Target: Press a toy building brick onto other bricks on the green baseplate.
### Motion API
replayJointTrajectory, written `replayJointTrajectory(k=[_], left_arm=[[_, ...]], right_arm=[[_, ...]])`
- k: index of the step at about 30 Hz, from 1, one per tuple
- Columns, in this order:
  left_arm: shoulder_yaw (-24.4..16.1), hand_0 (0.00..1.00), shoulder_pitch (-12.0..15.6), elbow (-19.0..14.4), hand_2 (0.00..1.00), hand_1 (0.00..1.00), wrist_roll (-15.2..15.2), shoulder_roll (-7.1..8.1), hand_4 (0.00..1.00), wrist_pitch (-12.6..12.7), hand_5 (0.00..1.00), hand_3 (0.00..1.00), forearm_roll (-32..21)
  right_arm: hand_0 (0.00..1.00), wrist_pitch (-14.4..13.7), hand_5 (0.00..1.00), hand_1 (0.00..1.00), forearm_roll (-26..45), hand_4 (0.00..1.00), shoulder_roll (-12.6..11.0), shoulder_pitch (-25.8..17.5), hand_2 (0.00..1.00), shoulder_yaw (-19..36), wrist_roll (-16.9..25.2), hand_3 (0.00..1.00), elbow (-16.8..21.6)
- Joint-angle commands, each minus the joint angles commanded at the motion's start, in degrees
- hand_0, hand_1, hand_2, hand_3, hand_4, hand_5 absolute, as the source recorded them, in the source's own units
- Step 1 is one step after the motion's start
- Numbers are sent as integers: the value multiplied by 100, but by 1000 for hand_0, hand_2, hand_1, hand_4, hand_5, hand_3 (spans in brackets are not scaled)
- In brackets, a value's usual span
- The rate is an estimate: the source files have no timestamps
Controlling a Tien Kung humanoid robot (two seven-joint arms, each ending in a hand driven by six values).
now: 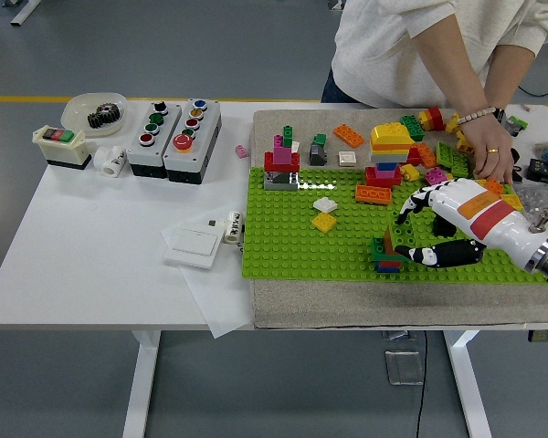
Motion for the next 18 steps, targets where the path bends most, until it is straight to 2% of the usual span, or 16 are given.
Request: replayJointTrajectory(k=[18], left_arm=[[-45,493,35,-4,659,573,32,-3,697,-15,774,646,93]], right_arm=[[563,29,519,562,-90,806,12,-182,602,53,11,544,-19]])
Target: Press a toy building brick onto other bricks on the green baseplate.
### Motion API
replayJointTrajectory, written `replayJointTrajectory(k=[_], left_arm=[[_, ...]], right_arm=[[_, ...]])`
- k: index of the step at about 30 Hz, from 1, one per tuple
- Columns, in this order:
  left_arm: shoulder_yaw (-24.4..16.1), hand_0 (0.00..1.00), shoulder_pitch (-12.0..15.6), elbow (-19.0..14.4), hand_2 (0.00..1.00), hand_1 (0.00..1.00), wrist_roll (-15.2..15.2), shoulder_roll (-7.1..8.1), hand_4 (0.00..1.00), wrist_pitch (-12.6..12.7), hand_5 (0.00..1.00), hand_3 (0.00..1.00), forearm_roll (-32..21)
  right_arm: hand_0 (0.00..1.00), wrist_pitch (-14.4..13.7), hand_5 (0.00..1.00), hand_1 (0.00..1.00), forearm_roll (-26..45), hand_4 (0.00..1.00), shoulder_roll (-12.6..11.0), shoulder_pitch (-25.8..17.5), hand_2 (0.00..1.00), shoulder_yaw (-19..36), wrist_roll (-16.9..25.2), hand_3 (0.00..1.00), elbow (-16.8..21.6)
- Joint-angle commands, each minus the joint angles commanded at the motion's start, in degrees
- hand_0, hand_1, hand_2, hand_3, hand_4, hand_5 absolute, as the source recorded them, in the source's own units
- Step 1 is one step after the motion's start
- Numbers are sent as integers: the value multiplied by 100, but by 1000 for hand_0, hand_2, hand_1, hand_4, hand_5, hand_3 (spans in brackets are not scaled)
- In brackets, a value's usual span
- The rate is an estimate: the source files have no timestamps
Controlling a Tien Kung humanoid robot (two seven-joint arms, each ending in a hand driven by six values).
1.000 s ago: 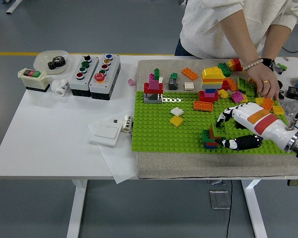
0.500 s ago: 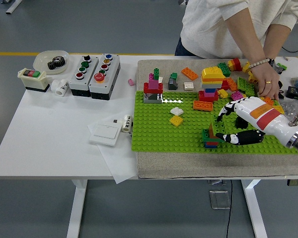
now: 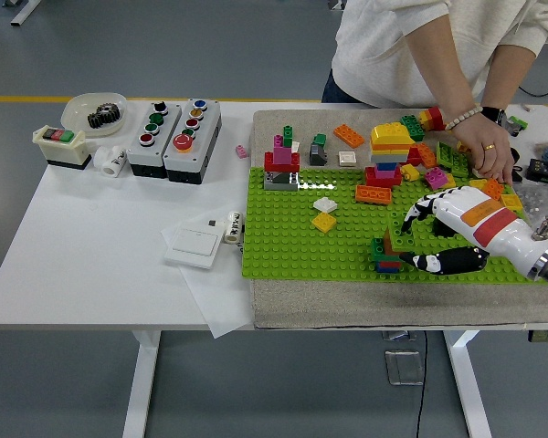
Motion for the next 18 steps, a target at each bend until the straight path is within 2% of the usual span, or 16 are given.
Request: replayJointTrajectory(k=[18], left_arm=[[19,494,-21,-2,658,573,-7,4,697,-6,773,646,-15]], right_arm=[[560,-71,516,564,10,806,14,-1,605,31,13,543,26]])
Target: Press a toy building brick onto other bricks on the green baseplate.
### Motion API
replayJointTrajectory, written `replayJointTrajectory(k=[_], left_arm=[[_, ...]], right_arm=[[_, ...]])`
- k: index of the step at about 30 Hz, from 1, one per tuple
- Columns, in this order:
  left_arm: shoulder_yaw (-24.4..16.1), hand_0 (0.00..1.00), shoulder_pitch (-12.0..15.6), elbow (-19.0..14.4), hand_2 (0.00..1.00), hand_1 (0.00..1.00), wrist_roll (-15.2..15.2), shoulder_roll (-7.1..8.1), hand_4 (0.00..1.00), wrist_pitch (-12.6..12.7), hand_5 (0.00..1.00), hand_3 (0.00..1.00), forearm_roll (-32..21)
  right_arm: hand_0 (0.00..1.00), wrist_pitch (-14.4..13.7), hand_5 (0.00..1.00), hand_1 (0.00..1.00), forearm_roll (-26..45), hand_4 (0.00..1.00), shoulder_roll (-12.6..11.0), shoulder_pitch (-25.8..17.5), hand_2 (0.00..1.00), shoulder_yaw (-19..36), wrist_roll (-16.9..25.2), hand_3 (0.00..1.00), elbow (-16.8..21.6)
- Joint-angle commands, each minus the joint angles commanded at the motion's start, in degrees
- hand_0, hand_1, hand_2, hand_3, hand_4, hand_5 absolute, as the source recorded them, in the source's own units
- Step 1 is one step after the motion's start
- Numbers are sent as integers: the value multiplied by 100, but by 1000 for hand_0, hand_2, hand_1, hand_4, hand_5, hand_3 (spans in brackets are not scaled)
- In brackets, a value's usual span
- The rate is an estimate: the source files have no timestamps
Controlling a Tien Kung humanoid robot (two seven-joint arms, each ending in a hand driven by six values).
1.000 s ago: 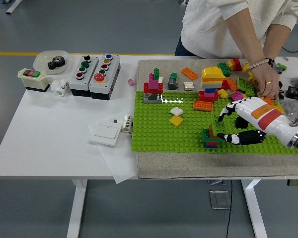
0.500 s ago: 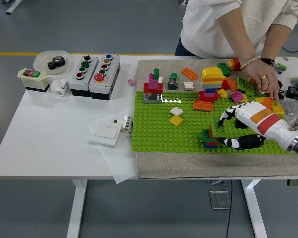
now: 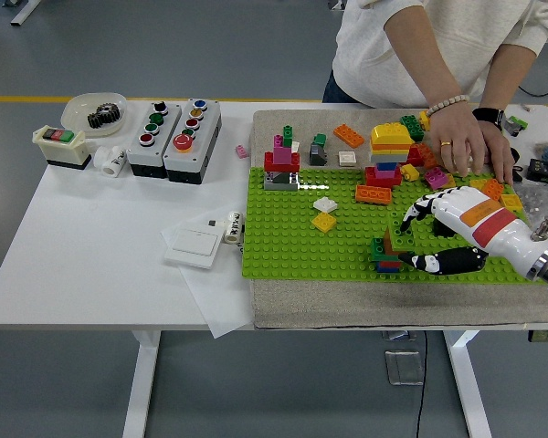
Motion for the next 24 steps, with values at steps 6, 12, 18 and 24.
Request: replayJointTrajectory(k=[6,12,18,24], left_arm=[[6,494,-6,1,658,573,0,-1,697,-1,773,646,-12],[18,494,-11,1,658,572,-8,-1,697,-2,773,645,-24],[13,492,-14,0,658,573,-4,-2,697,-3,772,645,-18],[14,492,-17,0,658,573,-2,0,697,-8,771,644,-15]], right_arm=[[560,-26,515,563,5,806,-13,-6,604,19,11,543,72],[558,-11,515,561,-18,807,-26,-53,603,20,9,543,109],[557,6,514,560,-19,807,-24,-59,603,-8,4,542,84],[558,28,514,558,-24,807,-13,-61,603,-24,1,542,25]])
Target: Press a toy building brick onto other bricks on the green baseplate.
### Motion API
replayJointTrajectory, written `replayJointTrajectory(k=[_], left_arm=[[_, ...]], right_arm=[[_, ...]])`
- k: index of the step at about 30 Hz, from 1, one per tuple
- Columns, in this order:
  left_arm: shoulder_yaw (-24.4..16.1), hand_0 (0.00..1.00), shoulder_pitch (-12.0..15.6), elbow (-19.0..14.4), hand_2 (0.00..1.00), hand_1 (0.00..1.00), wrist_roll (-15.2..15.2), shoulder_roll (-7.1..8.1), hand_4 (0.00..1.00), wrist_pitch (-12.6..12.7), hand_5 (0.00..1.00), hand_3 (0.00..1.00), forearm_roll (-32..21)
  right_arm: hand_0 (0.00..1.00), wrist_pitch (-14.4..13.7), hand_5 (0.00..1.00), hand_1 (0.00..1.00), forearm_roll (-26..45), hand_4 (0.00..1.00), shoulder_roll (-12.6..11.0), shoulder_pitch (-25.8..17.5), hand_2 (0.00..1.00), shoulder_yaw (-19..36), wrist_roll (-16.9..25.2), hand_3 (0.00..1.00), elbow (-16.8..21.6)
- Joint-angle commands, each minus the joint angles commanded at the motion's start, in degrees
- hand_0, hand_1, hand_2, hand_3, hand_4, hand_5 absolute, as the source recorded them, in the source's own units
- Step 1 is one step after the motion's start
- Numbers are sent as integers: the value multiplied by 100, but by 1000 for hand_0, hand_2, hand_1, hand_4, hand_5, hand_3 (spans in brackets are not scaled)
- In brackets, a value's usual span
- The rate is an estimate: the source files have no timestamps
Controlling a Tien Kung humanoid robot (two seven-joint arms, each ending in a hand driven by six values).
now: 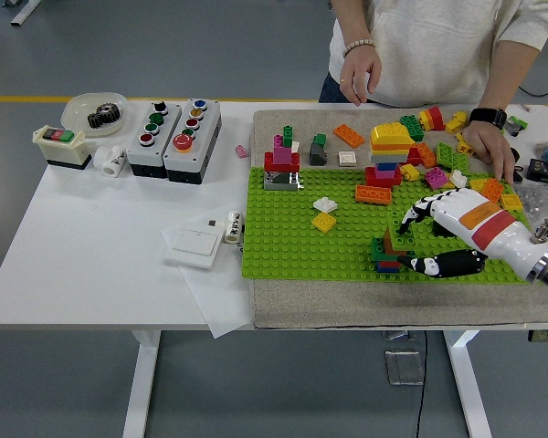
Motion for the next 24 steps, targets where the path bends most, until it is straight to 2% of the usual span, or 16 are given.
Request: replayJointTrajectory(k=[24], left_arm=[[-2,494,-10,0,658,573,5,3,696,-14,770,643,5]], right_arm=[[558,11,514,557,9,808,10,-4,602,-14,0,541,6]])
